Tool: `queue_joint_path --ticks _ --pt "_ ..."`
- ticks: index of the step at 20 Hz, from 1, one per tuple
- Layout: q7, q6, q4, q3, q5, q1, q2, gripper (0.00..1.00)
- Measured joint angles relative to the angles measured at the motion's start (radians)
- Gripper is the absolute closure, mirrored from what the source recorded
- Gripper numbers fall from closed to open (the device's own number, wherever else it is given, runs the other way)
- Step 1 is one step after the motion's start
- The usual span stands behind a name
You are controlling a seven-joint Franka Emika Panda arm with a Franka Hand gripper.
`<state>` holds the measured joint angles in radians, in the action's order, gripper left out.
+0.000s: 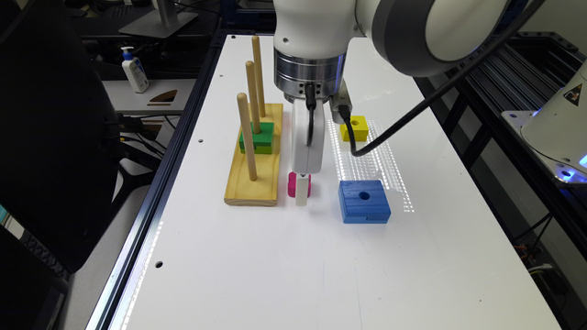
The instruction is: Pick up pink flower.
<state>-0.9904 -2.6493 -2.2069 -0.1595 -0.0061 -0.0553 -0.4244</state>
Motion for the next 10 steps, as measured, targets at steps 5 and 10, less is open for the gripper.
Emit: queue_joint_path --ticks 5,10 --pt "0.0 -0.001 0.002 0.0 -0.0001 0.0 -0.004 0.0" --pt "0.0 -0.02 0.004 0.0 -0.0009 0.0 -0.026 0.0"
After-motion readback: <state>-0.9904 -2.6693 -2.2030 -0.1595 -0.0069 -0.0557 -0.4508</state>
